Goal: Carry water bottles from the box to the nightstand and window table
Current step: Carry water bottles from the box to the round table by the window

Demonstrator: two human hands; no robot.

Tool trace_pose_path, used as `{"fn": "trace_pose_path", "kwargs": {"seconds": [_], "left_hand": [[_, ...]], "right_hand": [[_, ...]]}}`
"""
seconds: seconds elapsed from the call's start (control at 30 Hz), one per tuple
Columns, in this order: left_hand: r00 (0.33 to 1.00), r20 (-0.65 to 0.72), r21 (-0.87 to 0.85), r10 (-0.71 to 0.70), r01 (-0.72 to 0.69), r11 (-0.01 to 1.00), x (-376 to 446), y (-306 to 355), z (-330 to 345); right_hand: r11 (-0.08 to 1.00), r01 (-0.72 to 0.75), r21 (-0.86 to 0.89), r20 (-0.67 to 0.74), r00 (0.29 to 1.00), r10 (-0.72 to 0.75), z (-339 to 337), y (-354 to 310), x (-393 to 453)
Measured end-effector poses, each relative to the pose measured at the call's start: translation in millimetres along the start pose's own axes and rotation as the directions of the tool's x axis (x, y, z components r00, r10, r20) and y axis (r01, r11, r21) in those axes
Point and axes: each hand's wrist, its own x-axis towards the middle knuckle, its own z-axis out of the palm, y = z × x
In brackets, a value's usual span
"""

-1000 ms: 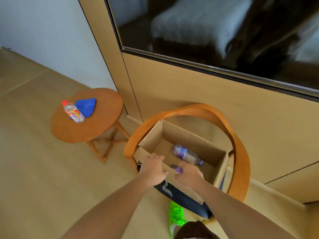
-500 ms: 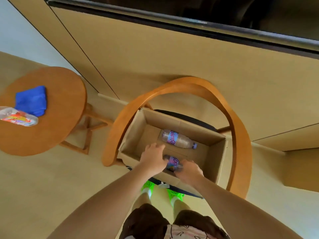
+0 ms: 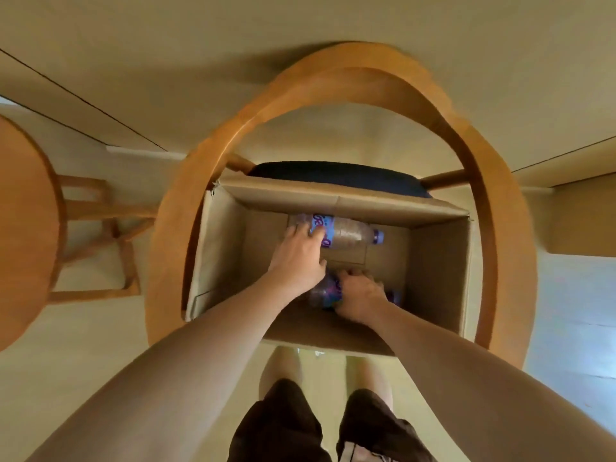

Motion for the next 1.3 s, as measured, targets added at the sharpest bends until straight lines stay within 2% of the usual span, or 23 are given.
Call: {"fn": "trace_pose_path", "kwargs": {"seconds": [0.1, 0.23, 0.37, 0.53, 0.7, 0.87, 0.97, 1.13, 1.3], "left_hand": [[0.993, 0.008, 0.100, 0.117, -0.117, 0.988, 28.1, 2.8, 11.3], [0.975, 0.054, 0.172, 0.217, -0.224, 0.959, 50.6, 8.0, 31.5], [0.973, 0.019, 0.299, 0.232, -0.226, 0.927, 62.3, 8.6, 46.5], [0.983, 0.096, 0.383, 0.159, -0.184, 0.905, 70.5, 5.2, 51.1], [0.974, 0.226, 0.285, 0.021, -0.087, 0.954, 72.9, 1.9, 44.6], [0.983, 0.183, 0.038, -0.026, 0.020, 0.999, 58.0, -7.2, 19.9], [0.990, 0.138, 0.017, -0.009, 0.007, 1.000, 43.2, -6.3, -5.2], [0.985, 0.171, -0.062, 0.009, 0.002, 0.998, 16.8, -11.7, -51.7], [0.986, 0.168, -0.184, -0.013, 0.045, 0.982, -4.0, 2.7, -104.5]], "right_hand": [[0.998, 0.044, -0.053, 0.022, 0.999, -0.043, 7.2, 1.0, 15.4], [0.998, 0.055, -0.021, 0.045, 0.998, -0.054, 12.6, -0.1, 28.8], [0.997, 0.036, 0.061, 0.002, 0.999, -0.036, 15.1, 3.0, 39.4], [0.994, 0.045, 0.097, -0.017, 0.999, -0.043, 14.7, 10.5, 45.7], [0.992, 0.072, 0.106, -0.051, 0.996, -0.067, 18.3, 14.0, 41.2], [0.991, 0.081, 0.107, -0.076, 0.994, -0.073, 10.5, 10.8, 26.6], [0.981, 0.036, 0.192, -0.105, 0.994, -0.016, 2.1, 7.0, 11.1], [0.948, 0.018, 0.319, -0.186, 0.982, 0.044, -16.6, -0.5, -28.0], [0.850, 0.039, 0.526, -0.258, 0.959, 0.115, -49.9, 0.3, -73.1]]}}
